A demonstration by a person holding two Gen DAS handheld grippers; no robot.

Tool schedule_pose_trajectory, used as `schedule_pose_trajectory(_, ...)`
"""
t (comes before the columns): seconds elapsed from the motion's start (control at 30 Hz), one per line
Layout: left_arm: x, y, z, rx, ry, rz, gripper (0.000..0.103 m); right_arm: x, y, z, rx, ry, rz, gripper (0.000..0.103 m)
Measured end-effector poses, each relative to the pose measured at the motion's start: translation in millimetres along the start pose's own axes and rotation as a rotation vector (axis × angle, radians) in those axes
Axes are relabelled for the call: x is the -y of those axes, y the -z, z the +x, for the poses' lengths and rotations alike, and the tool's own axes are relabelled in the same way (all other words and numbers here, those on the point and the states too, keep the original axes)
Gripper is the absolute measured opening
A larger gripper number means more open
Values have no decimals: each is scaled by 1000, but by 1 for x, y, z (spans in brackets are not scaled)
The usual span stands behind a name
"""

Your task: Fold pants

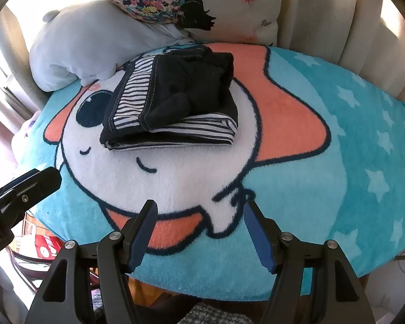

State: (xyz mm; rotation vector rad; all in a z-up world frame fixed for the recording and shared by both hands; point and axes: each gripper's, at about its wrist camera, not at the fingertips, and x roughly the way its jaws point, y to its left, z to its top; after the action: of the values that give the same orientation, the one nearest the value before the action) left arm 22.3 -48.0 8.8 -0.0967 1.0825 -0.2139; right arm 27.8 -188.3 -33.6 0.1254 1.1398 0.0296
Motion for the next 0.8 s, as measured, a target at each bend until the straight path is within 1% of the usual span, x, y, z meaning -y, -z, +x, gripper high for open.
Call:
schedule_pose_trajectory(0.23, -3, 4, -1, 1, -4, -10, 59, -1, 3, 1, -6, 0, 2, 71)
schedule_pose_trajectory(0.8, -1, 7, -1, -9, 4, 5, 59, 3, 7, 1, -13, 7, 17, 71)
